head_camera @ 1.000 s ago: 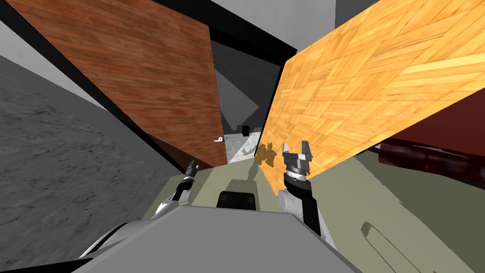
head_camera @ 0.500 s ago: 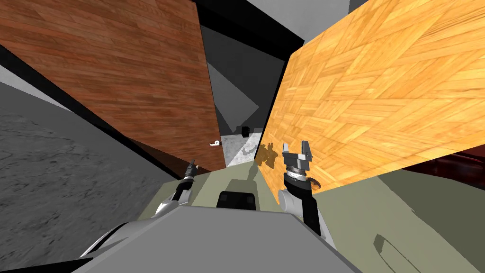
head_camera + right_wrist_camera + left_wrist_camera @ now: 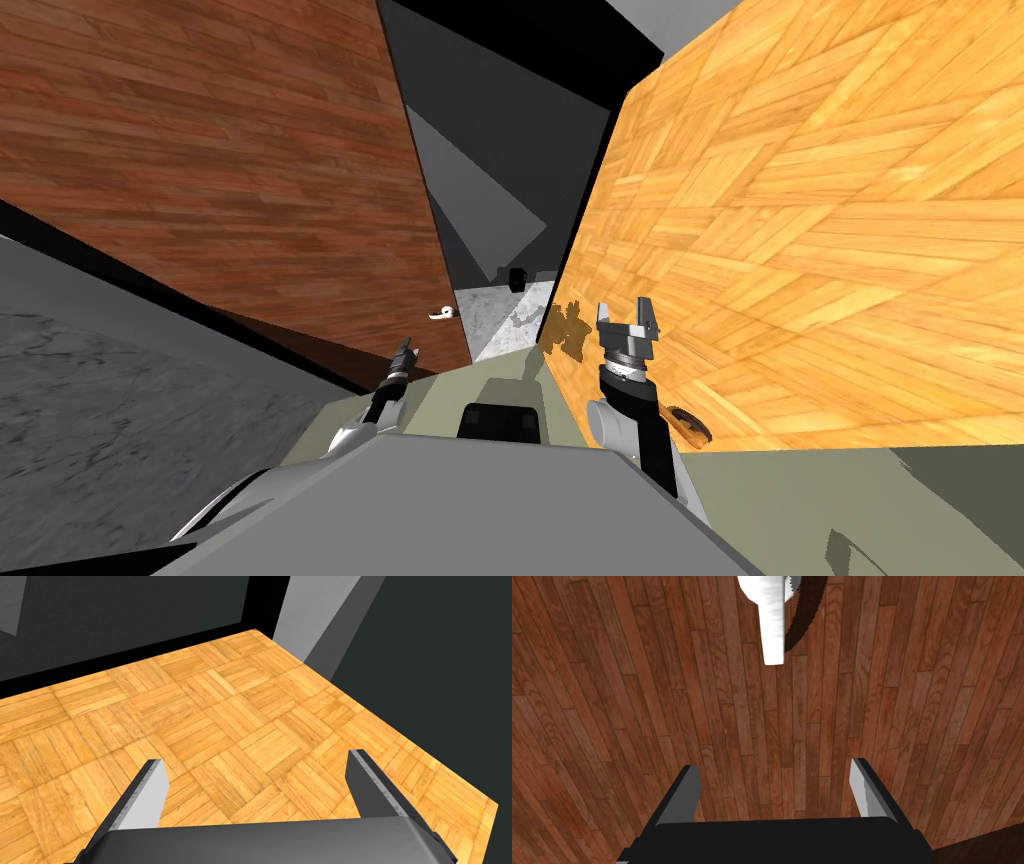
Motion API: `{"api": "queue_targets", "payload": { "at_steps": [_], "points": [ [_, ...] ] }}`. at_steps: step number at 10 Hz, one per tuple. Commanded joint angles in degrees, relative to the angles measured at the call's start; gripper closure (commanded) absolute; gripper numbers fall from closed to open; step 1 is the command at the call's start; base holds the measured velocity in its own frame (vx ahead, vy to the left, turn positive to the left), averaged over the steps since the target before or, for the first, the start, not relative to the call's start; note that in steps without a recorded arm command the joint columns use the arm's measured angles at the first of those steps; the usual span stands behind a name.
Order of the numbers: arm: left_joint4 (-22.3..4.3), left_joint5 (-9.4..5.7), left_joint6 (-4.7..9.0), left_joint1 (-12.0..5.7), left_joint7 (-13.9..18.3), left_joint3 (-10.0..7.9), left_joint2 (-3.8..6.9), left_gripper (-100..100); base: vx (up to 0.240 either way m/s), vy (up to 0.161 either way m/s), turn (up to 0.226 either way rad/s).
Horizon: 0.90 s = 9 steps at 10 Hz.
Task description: Pull the door open
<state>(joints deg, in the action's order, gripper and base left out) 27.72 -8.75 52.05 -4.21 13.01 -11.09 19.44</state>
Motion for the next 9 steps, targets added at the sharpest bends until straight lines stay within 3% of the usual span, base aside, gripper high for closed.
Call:
{"api": "queue_targets", "payload": {
  "at_steps": [1, 9],
  "points": [
    [0.0, 0.0, 0.0, -0.02, 0.0, -0.03, 0.0, -100, 0.205, -0.015, 0.005],
    [-0.3, -0.03, 0.03, -0.16, 0.0, -0.19, 0.02, -100, 0.211, -0.026, -0.001]
  ]
}}
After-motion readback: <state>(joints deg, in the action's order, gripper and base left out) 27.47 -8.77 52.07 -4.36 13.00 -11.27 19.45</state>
